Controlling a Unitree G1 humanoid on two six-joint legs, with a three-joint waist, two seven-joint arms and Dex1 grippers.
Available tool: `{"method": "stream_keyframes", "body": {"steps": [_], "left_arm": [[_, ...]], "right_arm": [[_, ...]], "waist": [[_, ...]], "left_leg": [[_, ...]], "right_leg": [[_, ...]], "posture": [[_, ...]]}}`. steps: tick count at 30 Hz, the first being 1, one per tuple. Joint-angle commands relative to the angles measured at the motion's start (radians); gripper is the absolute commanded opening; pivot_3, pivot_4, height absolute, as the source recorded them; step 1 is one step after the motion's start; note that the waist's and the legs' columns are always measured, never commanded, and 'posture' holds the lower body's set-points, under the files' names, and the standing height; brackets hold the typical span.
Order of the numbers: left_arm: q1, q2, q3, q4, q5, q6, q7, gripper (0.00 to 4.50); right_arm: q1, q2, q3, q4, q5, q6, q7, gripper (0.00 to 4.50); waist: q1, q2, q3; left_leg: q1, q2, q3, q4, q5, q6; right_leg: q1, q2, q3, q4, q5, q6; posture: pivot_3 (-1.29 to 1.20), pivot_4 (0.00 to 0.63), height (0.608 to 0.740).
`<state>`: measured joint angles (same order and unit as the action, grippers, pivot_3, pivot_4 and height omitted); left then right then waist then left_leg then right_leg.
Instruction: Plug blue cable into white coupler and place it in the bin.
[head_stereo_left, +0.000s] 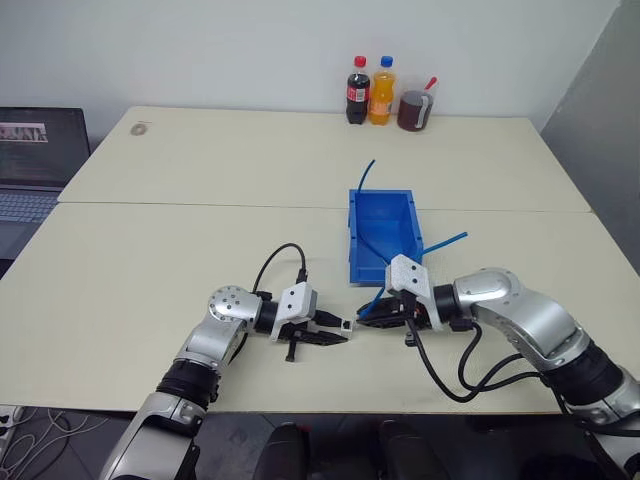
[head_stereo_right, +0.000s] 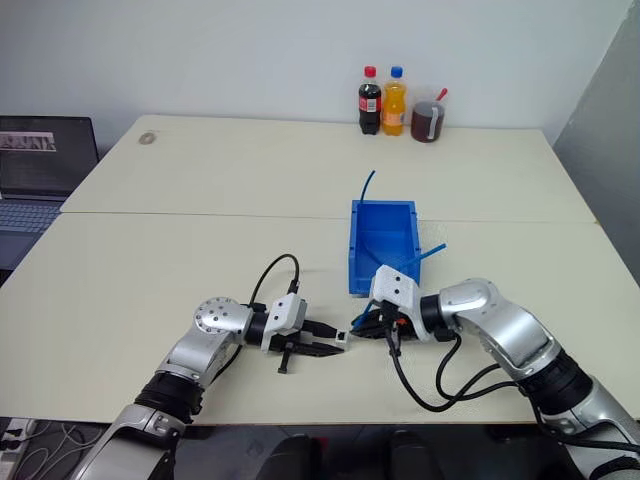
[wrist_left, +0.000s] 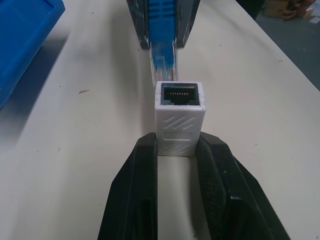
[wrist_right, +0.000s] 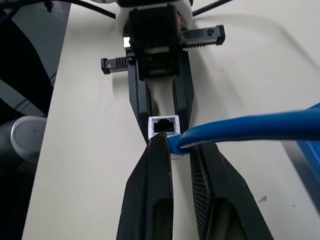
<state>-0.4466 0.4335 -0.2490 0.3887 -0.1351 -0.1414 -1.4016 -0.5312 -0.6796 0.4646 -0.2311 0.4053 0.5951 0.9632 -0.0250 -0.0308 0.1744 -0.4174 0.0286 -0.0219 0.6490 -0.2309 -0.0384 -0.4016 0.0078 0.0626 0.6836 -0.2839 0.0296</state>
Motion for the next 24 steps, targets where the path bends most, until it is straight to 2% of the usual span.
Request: {"method": "stream_keyframes", "body": {"steps": [1, 13, 24], "left_arm": [[-0.004, -0.009, -0.026, 0.019, 0.016, -0.005, 0.012, 0.76], [-0.009, -0.001, -0.028, 0.032, 0.023, -0.012, 0.012, 0.76], [-0.023, -0.002, -0.040, 0.055, 0.031, -0.024, 0.020, 0.76]], "right_arm": [[-0.025, 0.028, -0.019, -0.002, -0.025, -0.017, 0.028, 0.19], [-0.075, 0.034, -0.119, -0.012, 0.037, 0.084, 0.110, 0.19], [-0.064, 0.077, -0.088, -0.024, -0.002, 0.082, 0.107, 0.19]], "waist": [[0.000, 0.000, 0.000], [0.000, 0.000, 0.000], [0.000, 0.000, 0.000]], "left_leg": [[0.000, 0.000, 0.000, 0.000, 0.000, 0.000], [0.001, 0.000, -0.001, 0.001, 0.000, 0.000], [0.001, 0.000, -0.001, 0.001, 0.000, 0.000]], "right_leg": [[0.000, 0.000, 0.000, 0.000, 0.000, 0.000], [0.001, 0.000, -0.001, 0.001, 0.000, 0.000], [0.002, -0.001, -0.001, 0.001, 0.000, 0.000]], "posture": [[0.00, 0.150, 0.740], [0.00, 0.150, 0.740], [0.00, 0.150, 0.740]]}}
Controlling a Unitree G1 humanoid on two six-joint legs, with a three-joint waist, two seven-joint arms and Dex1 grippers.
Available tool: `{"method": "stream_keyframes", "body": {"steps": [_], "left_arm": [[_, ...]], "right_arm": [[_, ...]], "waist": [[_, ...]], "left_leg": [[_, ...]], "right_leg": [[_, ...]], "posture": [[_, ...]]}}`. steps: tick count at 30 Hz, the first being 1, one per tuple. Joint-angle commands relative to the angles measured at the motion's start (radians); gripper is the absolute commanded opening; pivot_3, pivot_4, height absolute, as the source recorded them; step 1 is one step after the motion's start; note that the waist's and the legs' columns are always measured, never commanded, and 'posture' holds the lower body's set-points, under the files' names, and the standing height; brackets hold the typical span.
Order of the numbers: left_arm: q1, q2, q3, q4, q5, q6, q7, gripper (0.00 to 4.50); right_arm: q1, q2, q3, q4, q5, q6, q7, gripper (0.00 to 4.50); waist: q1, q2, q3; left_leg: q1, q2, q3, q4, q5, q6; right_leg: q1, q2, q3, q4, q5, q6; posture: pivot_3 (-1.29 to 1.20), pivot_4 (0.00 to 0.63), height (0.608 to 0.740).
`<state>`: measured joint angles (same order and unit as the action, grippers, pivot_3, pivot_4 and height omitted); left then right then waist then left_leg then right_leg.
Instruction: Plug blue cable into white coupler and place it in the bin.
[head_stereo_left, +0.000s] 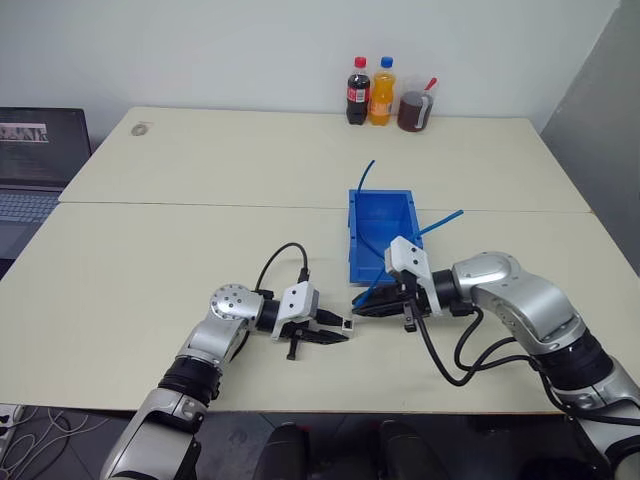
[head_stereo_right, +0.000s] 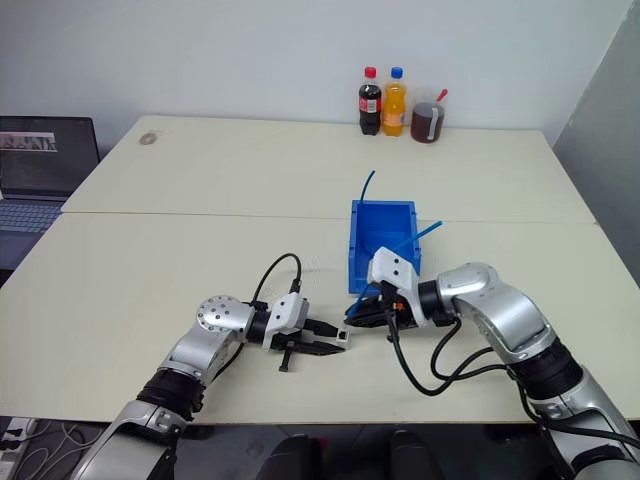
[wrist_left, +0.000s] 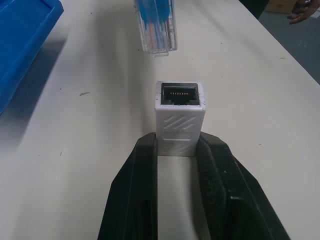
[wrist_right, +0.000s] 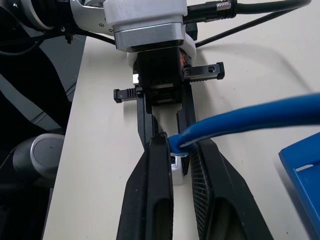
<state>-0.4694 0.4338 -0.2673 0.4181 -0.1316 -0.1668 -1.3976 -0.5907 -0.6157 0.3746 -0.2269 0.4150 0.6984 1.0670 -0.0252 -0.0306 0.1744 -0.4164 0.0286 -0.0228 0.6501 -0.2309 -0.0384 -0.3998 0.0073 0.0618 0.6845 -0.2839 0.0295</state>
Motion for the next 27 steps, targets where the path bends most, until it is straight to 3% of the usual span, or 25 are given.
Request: {"method": "stream_keyframes", "body": {"steps": [1, 27], "left_arm": [[0.000, -0.002, -0.023, 0.024, 0.027, 0.002, 0.017, 0.76], [0.024, 0.012, -0.028, -0.033, 0.017, 0.041, 0.040, 0.76]], "right_arm": [[-0.001, 0.014, 0.006, -0.028, -0.018, -0.025, 0.004, 0.19], [0.025, 0.004, 0.074, 0.036, -0.152, -0.135, 0.063, 0.19]], "waist": [[0.000, 0.000, 0.000], [-0.001, 0.000, 0.000]], "left_leg": [[0.000, 0.000, 0.000, 0.000, 0.000, 0.000], [0.004, 0.000, 0.000, 0.001, 0.000, 0.000]], "right_leg": [[0.000, 0.000, 0.000, 0.000, 0.000, 0.000], [0.006, 0.000, -0.002, -0.001, 0.000, 0.000]], "posture": [[0.00, 0.150, 0.740], [0.00, 0.150, 0.740]]}}
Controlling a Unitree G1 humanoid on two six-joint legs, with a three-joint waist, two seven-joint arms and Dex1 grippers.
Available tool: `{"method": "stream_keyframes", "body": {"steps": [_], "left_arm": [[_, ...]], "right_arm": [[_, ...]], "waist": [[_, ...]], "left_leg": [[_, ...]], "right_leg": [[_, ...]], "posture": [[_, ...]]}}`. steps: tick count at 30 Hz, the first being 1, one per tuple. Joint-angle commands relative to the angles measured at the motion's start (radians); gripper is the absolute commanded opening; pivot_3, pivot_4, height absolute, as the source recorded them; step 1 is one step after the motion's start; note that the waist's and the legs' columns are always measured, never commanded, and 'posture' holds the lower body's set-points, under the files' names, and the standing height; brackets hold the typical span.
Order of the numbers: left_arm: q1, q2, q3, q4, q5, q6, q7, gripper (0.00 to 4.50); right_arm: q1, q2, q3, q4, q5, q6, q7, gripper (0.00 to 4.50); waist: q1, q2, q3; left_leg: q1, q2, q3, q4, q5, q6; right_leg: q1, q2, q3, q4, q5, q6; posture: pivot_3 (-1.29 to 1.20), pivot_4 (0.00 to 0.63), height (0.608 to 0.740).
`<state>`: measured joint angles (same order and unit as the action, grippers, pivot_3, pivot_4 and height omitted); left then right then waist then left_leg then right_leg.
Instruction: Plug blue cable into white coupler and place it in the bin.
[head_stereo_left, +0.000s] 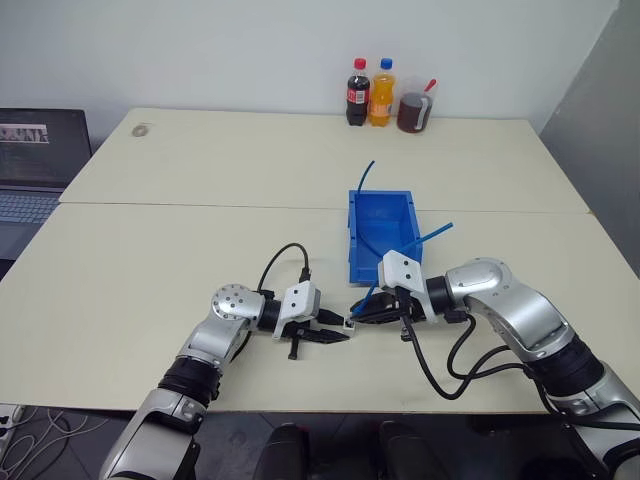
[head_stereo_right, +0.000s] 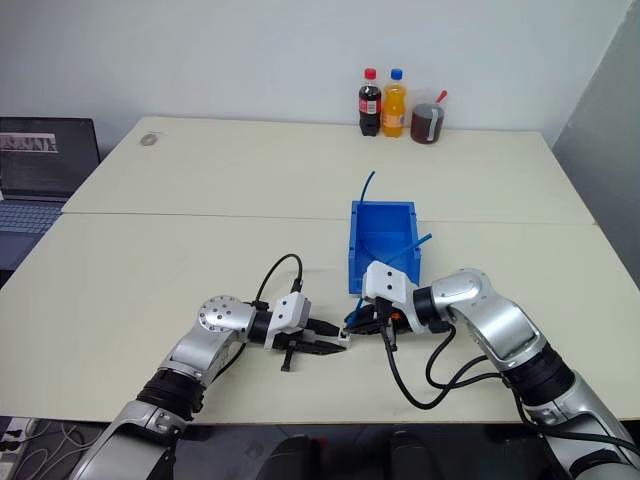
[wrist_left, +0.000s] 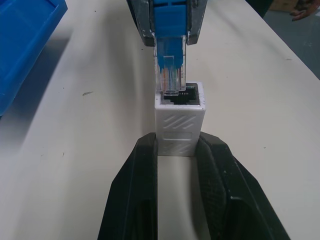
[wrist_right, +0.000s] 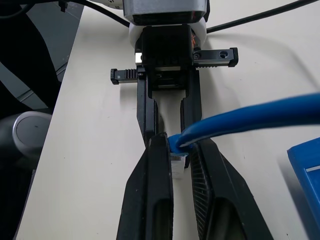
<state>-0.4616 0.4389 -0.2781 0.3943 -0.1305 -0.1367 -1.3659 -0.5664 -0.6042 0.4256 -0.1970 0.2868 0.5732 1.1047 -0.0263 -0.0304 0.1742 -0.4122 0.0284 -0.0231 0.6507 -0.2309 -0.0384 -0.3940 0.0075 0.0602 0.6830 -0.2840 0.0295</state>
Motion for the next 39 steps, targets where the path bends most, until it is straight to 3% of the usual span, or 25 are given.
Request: {"method": "stream_keyframes", "body": {"steps": [1, 12, 30, 39], "left_arm": [[0.018, 0.007, -0.017, -0.010, 0.016, 0.012, 0.010, 0.76], [0.040, 0.014, -0.011, -0.032, 0.011, 0.019, 0.033, 0.76], [0.054, 0.031, -0.011, -0.054, 0.007, 0.023, 0.042, 0.76], [0.046, 0.031, -0.012, -0.047, 0.015, 0.008, 0.053, 0.76]], "right_arm": [[0.000, -0.007, 0.025, 0.008, -0.025, -0.011, 0.030, 0.19], [-0.005, 0.020, 0.058, 0.069, -0.089, -0.064, 0.023, 0.19], [-0.054, 0.013, 0.068, 0.171, -0.141, -0.156, 0.084, 0.19], [-0.061, 0.054, 0.143, 0.212, -0.223, -0.200, 0.080, 0.19]], "waist": [[0.000, 0.000, 0.000], [-0.003, 0.000, 0.000], [-0.005, 0.001, -0.003], [-0.006, 0.001, -0.004]], "left_leg": [[0.001, 0.000, 0.000, 0.000, 0.000, 0.000], [0.011, 0.000, 0.001, -0.004, 0.000, 0.000], [0.012, 0.001, 0.001, -0.004, 0.000, 0.000], [0.013, 0.001, 0.001, -0.004, 0.000, 0.000]], "right_leg": [[0.001, 0.000, 0.000, 0.000, 0.000, 0.000], [0.009, 0.000, 0.002, -0.002, -0.001, 0.000], [0.009, 0.000, 0.002, -0.002, -0.001, 0.000], [0.009, 0.001, 0.002, -0.001, -0.002, 0.000]], "posture": [[0.00, 0.150, 0.740], [0.00, 0.150, 0.740], [0.00, 0.150, 0.740], [0.00, 0.150, 0.740]]}}
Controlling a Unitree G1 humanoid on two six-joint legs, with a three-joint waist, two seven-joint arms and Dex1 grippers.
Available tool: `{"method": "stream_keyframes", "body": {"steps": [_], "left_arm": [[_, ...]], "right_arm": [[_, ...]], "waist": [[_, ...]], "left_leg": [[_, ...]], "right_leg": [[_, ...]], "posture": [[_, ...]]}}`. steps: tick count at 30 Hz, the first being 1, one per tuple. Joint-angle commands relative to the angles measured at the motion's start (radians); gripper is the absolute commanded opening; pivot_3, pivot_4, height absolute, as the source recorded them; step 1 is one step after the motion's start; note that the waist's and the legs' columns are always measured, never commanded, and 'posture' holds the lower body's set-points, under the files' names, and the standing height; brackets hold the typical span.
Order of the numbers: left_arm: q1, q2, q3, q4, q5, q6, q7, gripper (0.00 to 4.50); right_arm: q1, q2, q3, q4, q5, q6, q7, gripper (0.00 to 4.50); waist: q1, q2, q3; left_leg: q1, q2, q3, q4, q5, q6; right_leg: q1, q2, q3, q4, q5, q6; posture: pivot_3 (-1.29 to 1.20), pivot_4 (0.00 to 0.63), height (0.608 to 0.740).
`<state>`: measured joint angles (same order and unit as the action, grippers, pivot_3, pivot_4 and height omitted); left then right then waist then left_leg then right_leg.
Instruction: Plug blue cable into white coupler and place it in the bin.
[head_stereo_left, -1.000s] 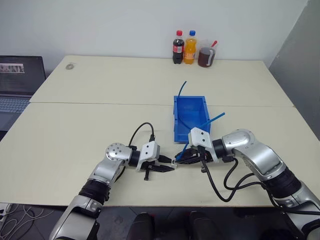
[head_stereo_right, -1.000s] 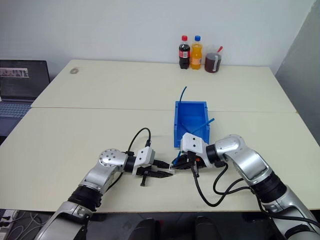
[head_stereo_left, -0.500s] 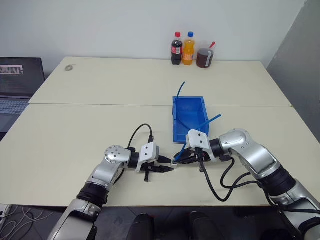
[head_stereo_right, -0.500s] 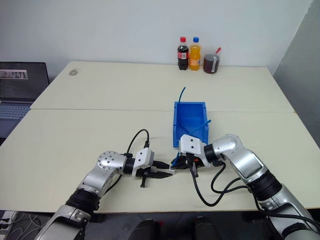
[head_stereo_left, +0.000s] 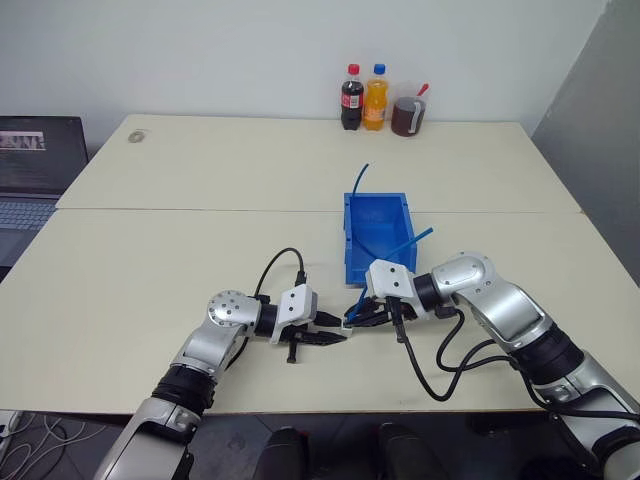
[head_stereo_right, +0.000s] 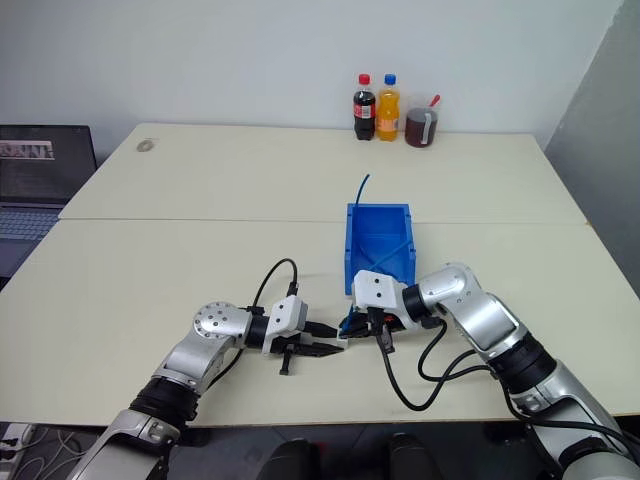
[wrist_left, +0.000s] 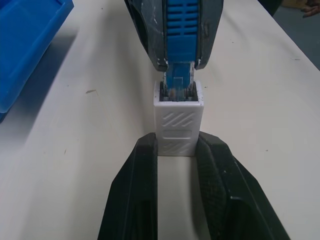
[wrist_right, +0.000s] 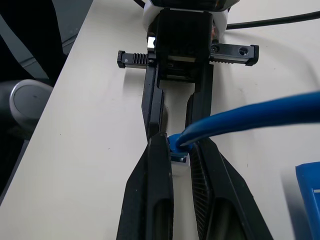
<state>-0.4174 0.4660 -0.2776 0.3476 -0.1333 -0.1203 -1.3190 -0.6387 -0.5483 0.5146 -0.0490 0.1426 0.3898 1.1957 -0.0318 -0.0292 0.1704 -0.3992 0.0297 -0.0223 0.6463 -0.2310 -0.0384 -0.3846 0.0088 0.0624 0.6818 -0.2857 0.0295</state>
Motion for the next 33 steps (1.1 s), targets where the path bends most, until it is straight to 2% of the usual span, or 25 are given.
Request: {"method": "stream_keyframes", "body": {"steps": [1, 16, 25, 33], "left_arm": [[0.002, 0.005, -0.012, -0.001, 0.018, -0.009, 0.007, 0.76], [0.000, 0.001, -0.012, 0.017, 0.037, -0.032, 0.035, 0.76], [-0.015, -0.007, -0.014, 0.040, 0.044, -0.050, 0.042, 0.76], [-0.005, -0.014, -0.013, 0.038, 0.044, -0.051, 0.054, 0.76]], "right_arm": [[0.012, -0.001, 0.062, 0.076, -0.092, -0.028, -0.007, 0.19], [-0.002, -0.011, 0.082, 0.154, -0.151, -0.102, 0.025, 0.19], [-0.090, -0.001, 0.123, 0.213, -0.163, -0.038, 0.071, 0.19], [-0.050, -0.023, 0.154, 0.188, -0.200, -0.045, 0.067, 0.19]], "waist": [[0.000, 0.000, -0.001], [-0.001, 0.002, -0.006], [-0.001, 0.005, -0.008], [-0.001, 0.008, -0.015]], "left_leg": [[0.000, 0.000, 0.000, 0.000, 0.000, 0.000], [0.006, 0.001, 0.000, 0.000, 0.000, 0.000], [0.008, 0.001, 0.000, -0.001, 0.000, 0.000], [0.009, 0.001, 0.000, -0.001, 0.000, 0.000]], "right_leg": [[0.000, 0.000, 0.000, 0.000, -0.001, 0.001], [0.005, 0.001, 0.001, 0.000, -0.002, 0.002], [0.007, 0.001, 0.001, 0.000, -0.002, 0.000], [0.007, 0.001, 0.001, -0.001, -0.002, -0.001]], "posture": [[0.00, 0.150, 0.740], [0.00, 0.150, 0.740], [0.00, 0.150, 0.740], [0.00, 0.150, 0.740]]}}
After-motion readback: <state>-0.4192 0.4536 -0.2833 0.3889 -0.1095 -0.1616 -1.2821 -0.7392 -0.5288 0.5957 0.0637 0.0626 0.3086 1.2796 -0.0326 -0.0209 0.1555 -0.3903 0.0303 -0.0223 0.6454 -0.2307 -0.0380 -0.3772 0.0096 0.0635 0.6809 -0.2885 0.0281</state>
